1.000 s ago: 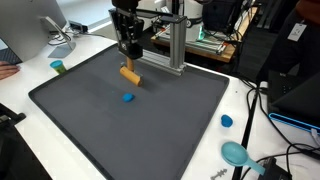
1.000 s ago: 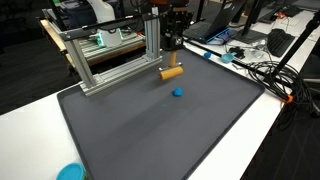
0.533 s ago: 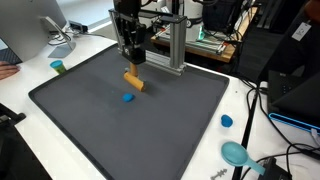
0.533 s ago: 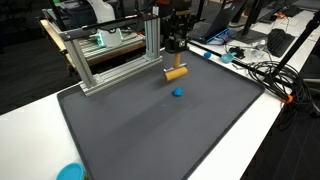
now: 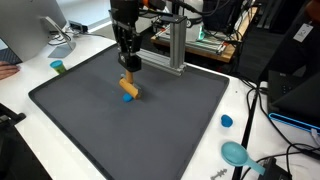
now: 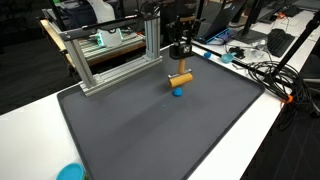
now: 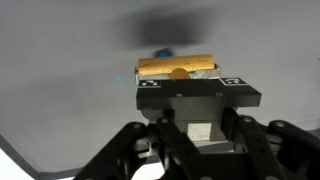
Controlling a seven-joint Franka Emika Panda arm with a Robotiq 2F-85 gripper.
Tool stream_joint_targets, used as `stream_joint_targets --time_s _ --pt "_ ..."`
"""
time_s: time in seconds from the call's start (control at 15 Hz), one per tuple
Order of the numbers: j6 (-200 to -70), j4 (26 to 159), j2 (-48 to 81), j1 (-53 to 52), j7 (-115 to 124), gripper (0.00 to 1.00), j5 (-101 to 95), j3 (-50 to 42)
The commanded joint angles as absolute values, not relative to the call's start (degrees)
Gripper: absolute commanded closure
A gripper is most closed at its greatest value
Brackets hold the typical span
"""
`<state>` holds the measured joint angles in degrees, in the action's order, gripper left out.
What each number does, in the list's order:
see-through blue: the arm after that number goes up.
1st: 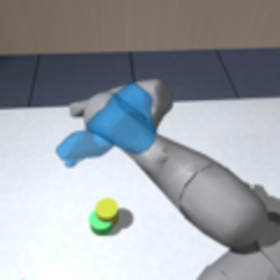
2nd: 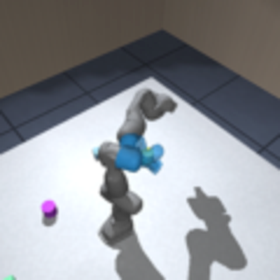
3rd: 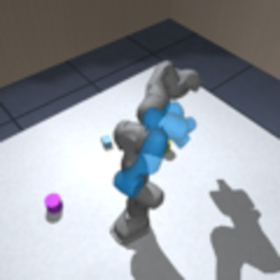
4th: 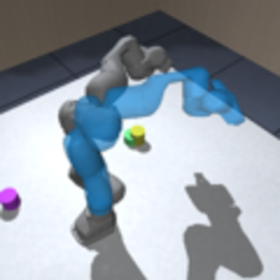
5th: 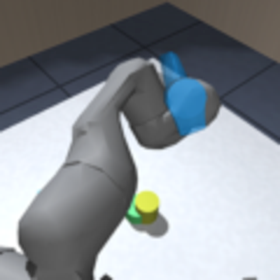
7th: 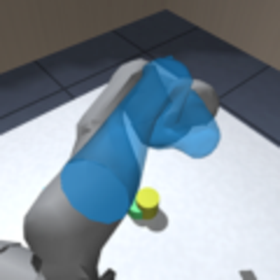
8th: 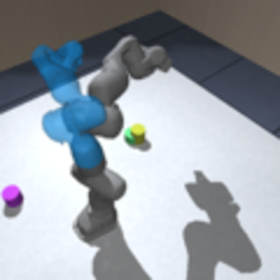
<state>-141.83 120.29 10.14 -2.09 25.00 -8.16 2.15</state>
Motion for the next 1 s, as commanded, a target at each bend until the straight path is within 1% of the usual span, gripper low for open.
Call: stream_joint_targets --time_s 0.0,0.47,0.93 --pt "-143.14 117.43 13.09 -3.6 25.57 0.78 -9.23 0.46" --pt "-140.2 115.06 17.45 -3.29 22.37 0.78 -6.58 -0.56" --pt "-132.85 113.8 18.41 -3.18 21.39 0.78 -6.29 -0.66"
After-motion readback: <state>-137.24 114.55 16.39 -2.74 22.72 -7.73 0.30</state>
